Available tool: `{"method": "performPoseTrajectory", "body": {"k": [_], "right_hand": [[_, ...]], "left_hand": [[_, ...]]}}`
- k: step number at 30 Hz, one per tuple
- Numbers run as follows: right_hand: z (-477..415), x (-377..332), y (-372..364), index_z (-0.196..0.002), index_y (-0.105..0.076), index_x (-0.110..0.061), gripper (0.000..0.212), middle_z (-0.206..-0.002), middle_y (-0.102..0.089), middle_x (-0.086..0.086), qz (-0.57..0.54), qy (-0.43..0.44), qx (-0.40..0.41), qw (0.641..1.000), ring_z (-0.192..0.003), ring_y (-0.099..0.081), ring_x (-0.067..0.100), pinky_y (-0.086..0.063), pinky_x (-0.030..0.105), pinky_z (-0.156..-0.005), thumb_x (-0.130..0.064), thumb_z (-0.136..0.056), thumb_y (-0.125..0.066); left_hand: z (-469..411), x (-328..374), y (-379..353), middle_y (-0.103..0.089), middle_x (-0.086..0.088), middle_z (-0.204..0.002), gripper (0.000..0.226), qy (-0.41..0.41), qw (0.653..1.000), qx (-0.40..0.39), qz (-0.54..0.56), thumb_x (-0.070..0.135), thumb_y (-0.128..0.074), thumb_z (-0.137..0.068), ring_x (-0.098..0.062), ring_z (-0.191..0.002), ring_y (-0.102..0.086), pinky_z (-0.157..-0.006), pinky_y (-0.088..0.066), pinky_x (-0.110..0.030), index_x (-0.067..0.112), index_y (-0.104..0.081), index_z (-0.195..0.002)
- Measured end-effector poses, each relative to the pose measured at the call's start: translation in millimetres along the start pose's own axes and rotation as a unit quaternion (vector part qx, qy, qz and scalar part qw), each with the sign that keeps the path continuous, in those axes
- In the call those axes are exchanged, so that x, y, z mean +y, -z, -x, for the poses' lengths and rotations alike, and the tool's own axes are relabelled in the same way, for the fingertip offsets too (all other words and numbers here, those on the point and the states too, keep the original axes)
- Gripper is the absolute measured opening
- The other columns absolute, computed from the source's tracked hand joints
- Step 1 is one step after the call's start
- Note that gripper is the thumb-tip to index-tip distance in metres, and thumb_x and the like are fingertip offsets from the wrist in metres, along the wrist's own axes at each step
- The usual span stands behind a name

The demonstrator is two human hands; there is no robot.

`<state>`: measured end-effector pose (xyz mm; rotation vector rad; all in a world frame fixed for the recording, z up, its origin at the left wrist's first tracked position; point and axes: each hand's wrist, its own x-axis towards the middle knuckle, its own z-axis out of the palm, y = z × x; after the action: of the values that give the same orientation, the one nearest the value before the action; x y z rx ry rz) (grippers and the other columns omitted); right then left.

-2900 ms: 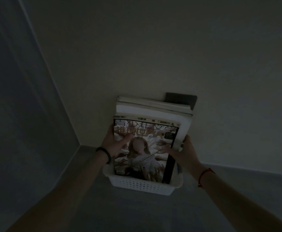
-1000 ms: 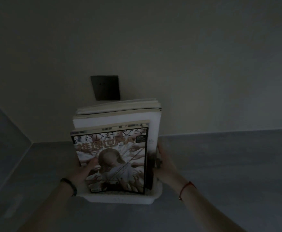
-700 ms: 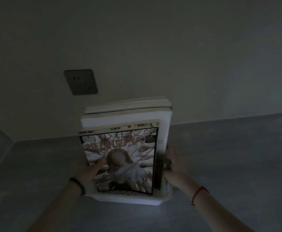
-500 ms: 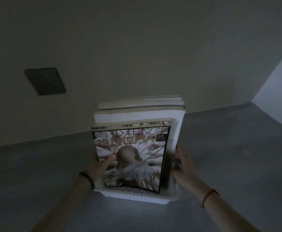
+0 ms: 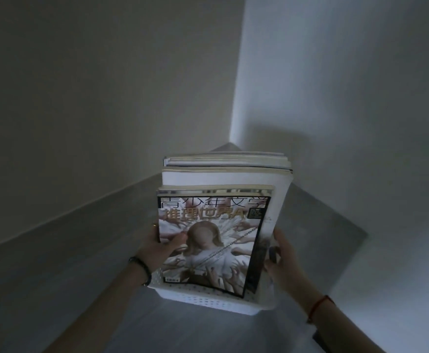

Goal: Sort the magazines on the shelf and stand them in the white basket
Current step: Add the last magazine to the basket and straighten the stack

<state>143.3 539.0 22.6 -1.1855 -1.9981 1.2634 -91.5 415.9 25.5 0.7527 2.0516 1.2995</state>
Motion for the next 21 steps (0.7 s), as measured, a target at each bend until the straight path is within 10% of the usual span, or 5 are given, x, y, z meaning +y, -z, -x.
{"method": "performPoseTrajectory", "body": {"k": [4,7,13,17,21], "right_hand": [[4,16,43,-0.121,-0.044,-0.023,0.059,-0.113,-0.055,0.006,-0.013,-0.031,0.052,0.998,-0.097,-0.056,0.023,-0.052,0.024,-0.067,0.015,-0.076,-0.053],[3,27,69,-0.118,-0.044,-0.029,0.06,-0.103,-0.054,-0.01,-0.02,-0.036,0.098,0.994,-0.104,-0.054,0.019,-0.053,0.037,-0.082,0.013,-0.076,-0.056],[-8,61,102,-0.131,-0.042,-0.022,0.066,-0.106,-0.059,-0.006,-0.082,-0.1,0.221,0.967,-0.092,-0.055,0.011,-0.047,0.005,-0.059,0.009,-0.077,-0.061],[-24,79,113,-0.134,-0.041,-0.022,0.069,-0.125,-0.059,0.008,-0.088,-0.131,0.337,0.928,-0.109,-0.057,0.028,-0.053,0.043,-0.085,0.012,-0.076,-0.054],[-44,96,130,-0.128,-0.049,-0.025,0.066,-0.117,-0.065,0.009,-0.128,-0.144,0.413,0.89,-0.101,-0.061,0.027,-0.055,0.044,-0.081,0.014,-0.074,-0.052]], "left_hand": [[-22,28,-55,-0.062,0.008,-0.059,0.006,-0.044,0.998,-0.047,-0.021,0.004,-0.066,-0.078,-0.009,-0.065,-0.061,-0.049,-0.045,-0.002,0.002,-0.06,-0.077],[-37,49,-91,-0.065,-0.009,-0.08,0.023,-0.071,0.993,-0.093,-0.021,0.009,-0.066,-0.08,-0.025,-0.085,-0.061,-0.078,-0.051,-0.03,-0.004,-0.059,-0.098],[-66,79,-154,-0.06,-0.023,-0.121,0.053,-0.066,0.985,-0.148,-0.051,0.018,-0.065,-0.081,-0.035,-0.116,-0.053,-0.103,-0.042,-0.05,-0.008,-0.047,-0.124],[-92,99,-198,-0.064,-0.008,-0.1,0.026,-0.052,0.982,-0.167,-0.076,0.016,-0.064,-0.082,-0.031,-0.104,-0.059,-0.1,-0.045,-0.046,0.004,-0.062,-0.104],[-124,122,-243,-0.067,-0.021,-0.098,0.017,-0.073,0.979,-0.168,-0.091,0.008,-0.065,-0.081,-0.036,-0.101,-0.061,-0.086,-0.048,-0.041,-0.003,-0.067,-0.093]]}}
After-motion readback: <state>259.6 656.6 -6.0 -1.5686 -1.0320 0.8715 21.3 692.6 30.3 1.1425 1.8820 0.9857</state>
